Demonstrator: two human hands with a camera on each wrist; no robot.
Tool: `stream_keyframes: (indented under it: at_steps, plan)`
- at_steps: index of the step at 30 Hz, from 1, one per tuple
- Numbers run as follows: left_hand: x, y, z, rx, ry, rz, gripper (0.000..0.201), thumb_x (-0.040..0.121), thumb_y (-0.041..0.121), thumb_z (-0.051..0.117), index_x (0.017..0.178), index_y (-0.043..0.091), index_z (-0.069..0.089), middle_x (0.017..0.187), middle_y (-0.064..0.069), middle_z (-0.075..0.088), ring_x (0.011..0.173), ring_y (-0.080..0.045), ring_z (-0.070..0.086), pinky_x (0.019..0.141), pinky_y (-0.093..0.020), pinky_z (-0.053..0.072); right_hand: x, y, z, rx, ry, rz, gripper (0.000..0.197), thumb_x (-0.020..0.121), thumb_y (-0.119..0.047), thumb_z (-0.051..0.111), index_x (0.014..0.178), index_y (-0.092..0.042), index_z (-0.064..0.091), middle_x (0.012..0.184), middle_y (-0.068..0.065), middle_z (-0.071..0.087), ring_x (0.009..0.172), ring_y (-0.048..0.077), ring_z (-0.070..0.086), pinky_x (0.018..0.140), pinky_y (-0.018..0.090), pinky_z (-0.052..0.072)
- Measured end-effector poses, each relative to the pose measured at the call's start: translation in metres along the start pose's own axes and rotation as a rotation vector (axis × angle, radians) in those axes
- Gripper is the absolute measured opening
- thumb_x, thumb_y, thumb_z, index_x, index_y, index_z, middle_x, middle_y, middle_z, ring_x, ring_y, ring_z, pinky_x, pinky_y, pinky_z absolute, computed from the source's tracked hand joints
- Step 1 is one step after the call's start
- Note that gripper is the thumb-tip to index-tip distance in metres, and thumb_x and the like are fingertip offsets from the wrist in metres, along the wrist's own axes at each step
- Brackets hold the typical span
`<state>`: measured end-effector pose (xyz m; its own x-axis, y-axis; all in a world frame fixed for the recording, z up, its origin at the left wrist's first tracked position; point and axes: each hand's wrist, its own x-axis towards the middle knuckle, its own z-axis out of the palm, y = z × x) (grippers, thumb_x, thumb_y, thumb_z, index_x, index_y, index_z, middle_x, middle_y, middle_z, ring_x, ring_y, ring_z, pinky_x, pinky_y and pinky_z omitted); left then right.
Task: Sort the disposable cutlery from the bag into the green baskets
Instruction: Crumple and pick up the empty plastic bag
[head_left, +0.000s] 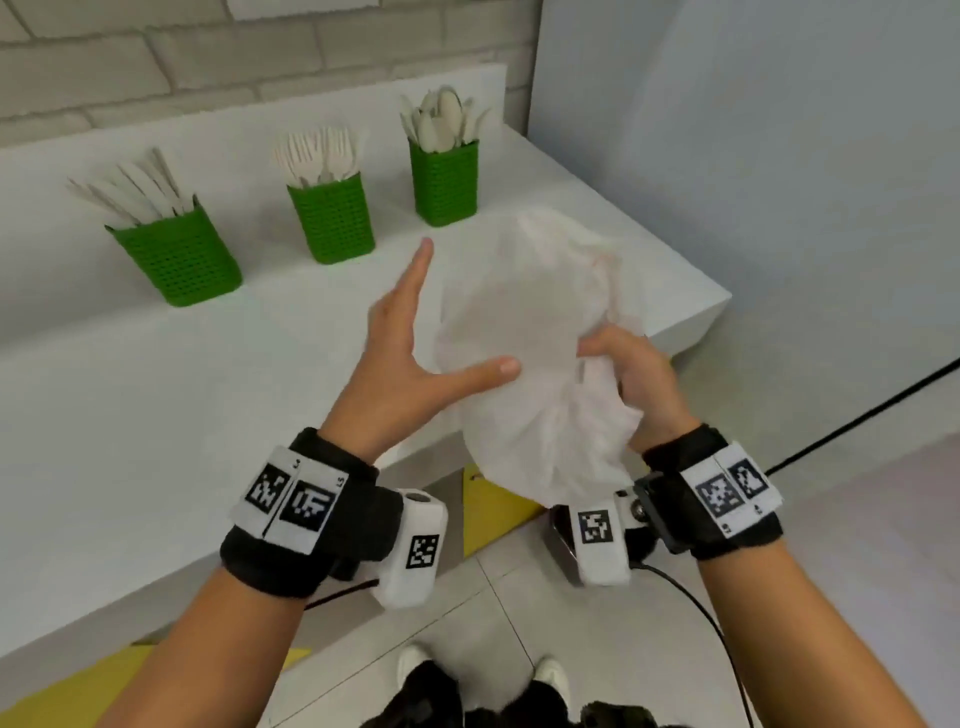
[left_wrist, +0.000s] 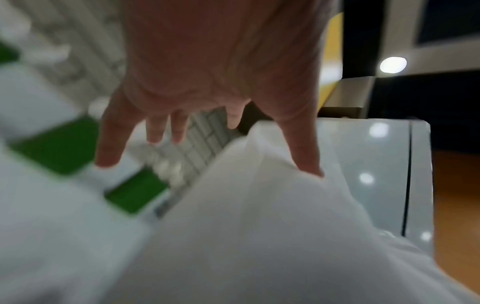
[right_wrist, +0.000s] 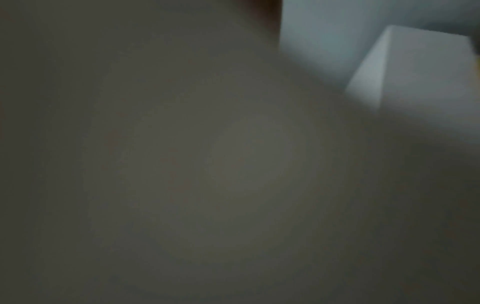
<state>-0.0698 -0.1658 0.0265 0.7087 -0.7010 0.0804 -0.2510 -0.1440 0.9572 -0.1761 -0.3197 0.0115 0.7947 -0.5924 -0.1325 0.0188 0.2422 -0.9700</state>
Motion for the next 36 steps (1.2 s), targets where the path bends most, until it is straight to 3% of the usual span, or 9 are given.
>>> stream_keyframes:
  at_steps: [2,6,14,20,25,27,30,33,36]
  plan:
    - [0.002,-0.007,0.048,-0.220,-0.176,-0.043,0.089,0.073,0.033,0.076,0.142,0.042,0.020,0.144,0.019,0.033,0.126,0.004,0.040,0.105,-0.028,0.038,-0.005,0.006,-0.016,-0.033,0.033,0.047,0.024,0.089,0.001,0.047,0.070,-0.014,0.053,0.055,-0.010,0.060,0.051,-0.003,0.057,0.055,0.013,0.043]
    - [0.012,-0.026,0.119,-0.537,0.086,-0.303,0.027,0.089,0.005,0.056,0.110,0.021,0.061,0.104,0.003,0.067,0.098,-0.015,0.063,0.085,-0.028,0.051,-0.003,0.029,-0.081,0.034,0.264,0.203,0.029,0.082,0.009,0.038,0.060,-0.010,0.042,0.046,-0.003,0.045,0.041,0.007,0.045,0.049,0.021,0.038]
    - [0.024,-0.069,0.226,-0.931,-0.258,-0.545,0.028,0.097,0.016,0.036,0.096,0.011,0.063,0.084,-0.002,0.073,0.080,-0.014,0.069,0.074,-0.028,0.053,-0.002,0.084,-0.190,-0.082,0.128,0.519,0.038,0.095,0.004,0.028,0.063,-0.015,0.038,0.038,-0.008,0.050,0.036,0.004,0.050,0.038,0.010,0.038]
    - [0.041,-0.146,0.276,-0.473,-0.244,-0.591,0.045,0.065,0.012,0.078,0.106,0.011,0.061,0.104,-0.008,0.069,0.089,-0.019,0.066,0.074,-0.031,0.055,0.022,0.157,-0.233,-0.384,0.121,0.688,0.010,0.094,-0.028,0.054,0.100,-0.020,0.053,0.107,0.003,0.058,0.094,0.016,0.055,0.071,0.025,0.046]
    - [0.041,-0.221,0.307,-0.179,-0.048,-0.507,0.030,0.084,0.004,0.064,0.096,0.025,0.046,0.093,0.006,0.057,0.089,-0.016,0.057,0.077,-0.027,0.046,0.012,0.223,-0.265,-0.062,0.129,0.877,0.068,0.082,-0.066,0.048,0.140,-0.041,0.024,0.137,0.001,0.042,0.125,0.031,0.045,0.085,0.052,0.050]
    - [0.033,-0.245,0.325,-0.220,-0.177,-0.484,0.037,0.083,0.001,0.065,0.095,0.029,0.045,0.094,0.010,0.057,0.086,-0.003,0.056,0.071,-0.014,0.047,0.011,0.256,-0.262,0.169,0.081,0.862,0.067,0.081,-0.061,0.056,0.137,-0.052,0.019,0.138,-0.002,0.041,0.123,0.035,0.047,0.077,0.054,0.054]
    - [0.026,-0.289,0.352,-0.181,-0.428,-0.500,0.045,0.075,0.012,0.075,0.102,0.032,0.045,0.100,0.016,0.055,0.090,0.011,0.052,0.072,-0.003,0.044,0.031,0.312,-0.266,0.300,0.106,0.703,0.059,0.086,-0.033,0.065,0.136,-0.037,0.034,0.128,0.003,0.053,0.106,0.026,0.060,0.072,0.047,0.056]
    - [0.027,-0.352,0.361,0.048,-0.612,-0.407,0.065,0.059,0.039,0.077,0.116,0.031,0.046,0.127,-0.001,0.050,0.120,-0.014,0.046,0.099,-0.024,0.041,0.055,0.366,-0.282,0.215,0.169,0.642,0.050,0.084,-0.012,0.060,0.130,-0.018,0.042,0.109,0.009,0.059,0.088,0.021,0.064,0.060,0.038,0.056]
    - [0.028,-0.408,0.338,0.284,-0.668,-0.431,0.082,0.070,0.039,0.078,0.136,0.037,0.030,0.145,0.004,0.026,0.134,-0.012,0.021,0.109,-0.029,0.023,0.085,0.425,-0.309,-0.151,0.302,0.651,0.039,0.091,-0.008,0.052,0.128,-0.015,0.044,0.118,0.009,0.054,0.105,0.027,0.056,0.080,0.045,0.054]
